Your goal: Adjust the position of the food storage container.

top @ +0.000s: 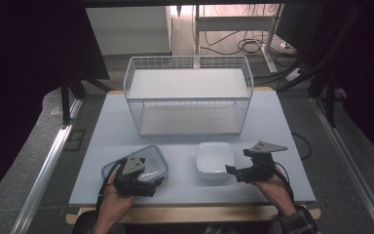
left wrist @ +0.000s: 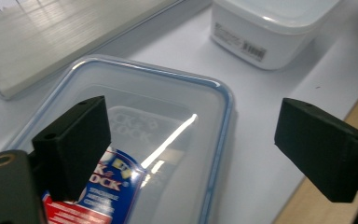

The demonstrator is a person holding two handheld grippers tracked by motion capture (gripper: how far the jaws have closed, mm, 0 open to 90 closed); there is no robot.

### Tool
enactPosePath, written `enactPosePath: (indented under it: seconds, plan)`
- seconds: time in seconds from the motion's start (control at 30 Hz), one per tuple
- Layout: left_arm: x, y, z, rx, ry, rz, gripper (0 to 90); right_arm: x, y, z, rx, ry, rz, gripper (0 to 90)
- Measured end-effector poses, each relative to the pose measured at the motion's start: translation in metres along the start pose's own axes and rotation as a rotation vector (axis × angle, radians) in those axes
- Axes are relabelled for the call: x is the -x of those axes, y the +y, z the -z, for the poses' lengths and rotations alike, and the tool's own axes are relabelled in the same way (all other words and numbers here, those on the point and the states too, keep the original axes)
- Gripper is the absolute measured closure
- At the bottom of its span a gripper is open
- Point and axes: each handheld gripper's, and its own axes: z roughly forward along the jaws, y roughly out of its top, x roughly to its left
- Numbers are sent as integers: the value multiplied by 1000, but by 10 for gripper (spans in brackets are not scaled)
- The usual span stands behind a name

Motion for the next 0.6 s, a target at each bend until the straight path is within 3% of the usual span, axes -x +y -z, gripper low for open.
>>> enactPosePath:
  seconds: [0.13, 0.27, 0.43, 0.6]
  plan:
    - [-2, -3, 7, 7, 10, 23, 84, -3, 1, -2, -21, -7, 9, 12]
    - [-2, -3, 11, 14, 31, 16, 86, -6, 2, -2, -31, -18, 21, 21]
    - [-2, -4, 13, 23, 45, 16, 82, -6, 4, 0, -46, -30, 27, 92]
    - [-2, -5, 13, 14, 55, 11, 81, -6, 5, 0, -89, -12, 33, 213]
